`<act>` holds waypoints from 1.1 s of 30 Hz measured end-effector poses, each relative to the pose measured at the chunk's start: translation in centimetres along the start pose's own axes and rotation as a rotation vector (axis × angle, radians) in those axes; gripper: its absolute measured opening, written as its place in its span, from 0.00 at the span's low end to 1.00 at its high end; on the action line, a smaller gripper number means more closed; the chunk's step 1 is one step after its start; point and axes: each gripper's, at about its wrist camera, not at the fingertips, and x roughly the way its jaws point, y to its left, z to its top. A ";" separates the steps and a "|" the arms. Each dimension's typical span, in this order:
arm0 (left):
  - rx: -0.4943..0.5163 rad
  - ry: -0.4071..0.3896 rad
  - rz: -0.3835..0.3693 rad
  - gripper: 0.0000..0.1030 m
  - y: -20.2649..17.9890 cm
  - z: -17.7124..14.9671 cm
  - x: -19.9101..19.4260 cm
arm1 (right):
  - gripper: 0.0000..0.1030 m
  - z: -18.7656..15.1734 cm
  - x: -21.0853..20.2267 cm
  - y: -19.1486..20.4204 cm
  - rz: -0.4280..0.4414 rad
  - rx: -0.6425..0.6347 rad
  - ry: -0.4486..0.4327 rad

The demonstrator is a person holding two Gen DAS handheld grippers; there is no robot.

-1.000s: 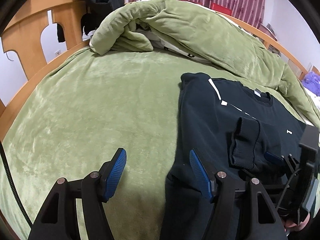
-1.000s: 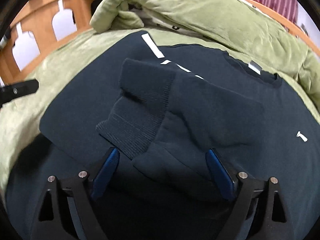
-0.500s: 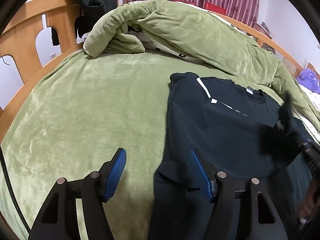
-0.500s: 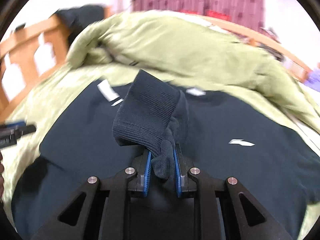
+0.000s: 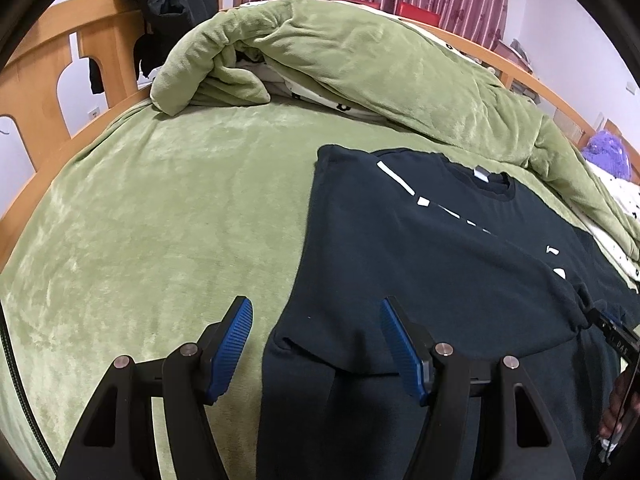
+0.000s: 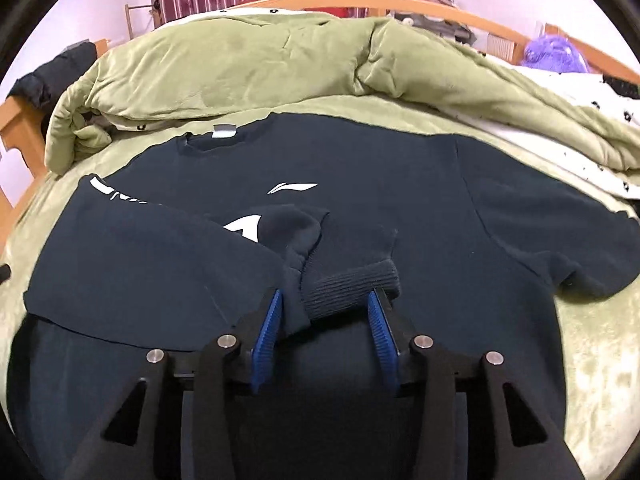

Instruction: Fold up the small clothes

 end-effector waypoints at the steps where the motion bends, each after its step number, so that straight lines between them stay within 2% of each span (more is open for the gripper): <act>1: 0.006 0.001 0.002 0.62 -0.2 -0.1 0.1 | 0.49 0.1 0.0 0.0 0.001 -0.002 -0.001; 3: 0.026 0.007 0.009 0.63 -0.6 -0.3 0.4 | 0.54 -0.1 0.2 0.2 0.010 -0.006 -0.003; 6: 0.050 0.020 0.011 0.62 -1.3 -0.6 0.9 | 0.54 0.1 1.4 0.6 -0.002 -0.014 0.006; 8: 0.062 0.022 0.011 0.62 -1.6 -0.6 1.1 | 0.43 0.2 1.7 0.4 -0.002 -0.001 -0.011; 10: 0.071 0.023 0.012 0.62 -1.7 -0.8 1.2 | 0.21 0.6 1.5 0.0 0.020 0.008 -0.046; 12: 0.073 0.028 0.011 0.62 -1.8 -0.8 1.3 | 0.16 1.1 0.6 -0.6 0.084 0.024 -0.084; 14: 0.075 0.030 0.009 0.62 -1.8 -0.9 1.3 | 0.15 1.4 -1.0 -0.6 0.097 0.013 -0.156; 16: 0.077 0.029 0.009 0.63 -1.8 -0.9 1.3 | 0.17 1.4 -1.5 -0.4 0.074 -0.012 -0.175; 17: 0.078 0.029 0.009 0.63 -1.8 -0.9 1.2 | 0.19 1.4 -1.1 -0.4 0.045 -0.017 -0.139; 19: 0.076 0.030 0.009 0.63 -1.8 -0.9 1.2 | 0.40 1.0 0.2 -0.8 -0.010 -0.015 -0.060; 20: 0.075 0.032 0.007 0.63 -1.7 -0.9 1.2 | 0.46 0.6 0.8 -1.5 -0.037 0.006 -0.018; 21: 0.074 0.032 0.005 0.63 -1.7 -0.9 1.2 | 0.51 0.4 0.8 -2.0 -0.037 0.026 -0.015; 24: 0.074 0.031 0.004 0.63 -1.6 -0.9 1.1 | 0.51 0.7 -0.6 -2.7 -0.031 0.067 -0.045; 27: 0.073 0.033 0.003 0.63 -1.6 -0.9 1.1 | 0.51 0.8 -2.7 -2.3 -0.075 0.057 -0.125; 29: 0.071 0.035 0.002 0.63 -1.6 -0.9 1.1 | 0.51 0.8 -3.8 -2.3 -0.071 0.058 -0.167; 31: 0.076 0.032 0.006 0.63 -1.6 -0.9 1.1 | 0.51 0.9 -3.5 -2.4 -0.062 0.062 -0.168; 33: 0.080 0.035 0.009 0.63 -1.7 -1.0 1.2 | 0.49 0.9 -2.1 -2.4 -0.057 0.050 -0.133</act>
